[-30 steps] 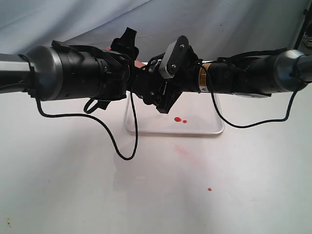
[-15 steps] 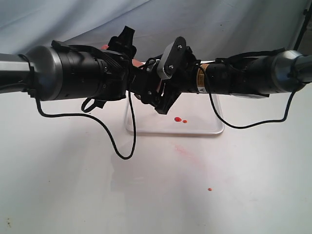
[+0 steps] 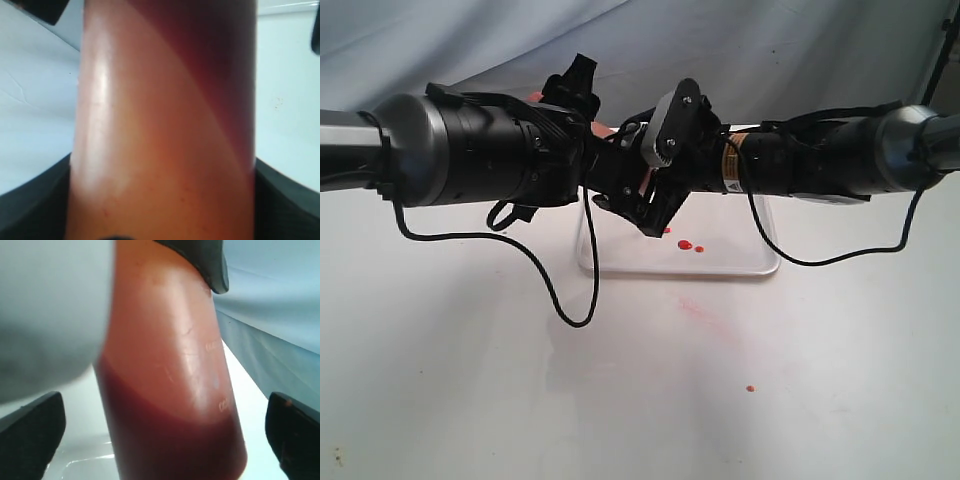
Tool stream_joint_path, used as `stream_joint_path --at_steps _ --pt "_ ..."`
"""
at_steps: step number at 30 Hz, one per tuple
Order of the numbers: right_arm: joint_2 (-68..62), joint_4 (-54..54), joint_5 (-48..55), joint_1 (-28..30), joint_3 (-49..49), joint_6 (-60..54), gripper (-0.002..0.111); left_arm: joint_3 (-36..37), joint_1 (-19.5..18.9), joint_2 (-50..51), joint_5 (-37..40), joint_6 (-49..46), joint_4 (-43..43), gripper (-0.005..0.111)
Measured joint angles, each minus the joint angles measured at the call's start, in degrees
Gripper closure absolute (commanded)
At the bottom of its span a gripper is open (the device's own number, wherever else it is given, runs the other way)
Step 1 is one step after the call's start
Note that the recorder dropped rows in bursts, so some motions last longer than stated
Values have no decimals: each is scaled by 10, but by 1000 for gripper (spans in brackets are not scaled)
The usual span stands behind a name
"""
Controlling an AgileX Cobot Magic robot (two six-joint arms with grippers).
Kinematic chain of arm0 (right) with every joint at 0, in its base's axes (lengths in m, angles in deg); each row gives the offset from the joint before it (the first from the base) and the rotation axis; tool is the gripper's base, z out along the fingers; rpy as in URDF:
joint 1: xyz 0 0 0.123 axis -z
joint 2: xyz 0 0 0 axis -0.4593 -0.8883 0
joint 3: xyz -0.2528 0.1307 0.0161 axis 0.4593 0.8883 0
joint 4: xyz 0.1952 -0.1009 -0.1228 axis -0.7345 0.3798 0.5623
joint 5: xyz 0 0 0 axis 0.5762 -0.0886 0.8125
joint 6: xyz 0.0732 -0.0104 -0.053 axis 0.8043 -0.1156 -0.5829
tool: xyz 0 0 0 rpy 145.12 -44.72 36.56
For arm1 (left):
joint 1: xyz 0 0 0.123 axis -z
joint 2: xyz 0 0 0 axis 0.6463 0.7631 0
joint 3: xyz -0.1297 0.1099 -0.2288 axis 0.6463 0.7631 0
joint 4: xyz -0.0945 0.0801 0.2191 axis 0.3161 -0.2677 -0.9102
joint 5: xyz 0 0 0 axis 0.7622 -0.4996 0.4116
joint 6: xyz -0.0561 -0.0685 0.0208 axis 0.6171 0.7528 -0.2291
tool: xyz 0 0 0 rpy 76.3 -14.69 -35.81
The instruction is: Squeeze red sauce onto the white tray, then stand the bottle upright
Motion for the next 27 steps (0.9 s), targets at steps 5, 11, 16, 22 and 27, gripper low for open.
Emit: stream_joint_path --at_steps 5,11,16,22,27 --pt "-25 -69 -33 -1 0 -38 3 0 0 4 9 0 0 107" --pt "-47 -110 -78 -1 0 -73 3 0 -1 5 9 -2 0 107" --pt "-59 -119 -100 -1 -3 -86 3 1 -2 6 9 -6 0 107" --pt "-60 -121 -104 -1 -4 -95 3 1 -2 6 9 -7 -11 107" --pt "-60 -108 -85 -1 -6 -95 3 3 -3 6 10 -8 -12 107"
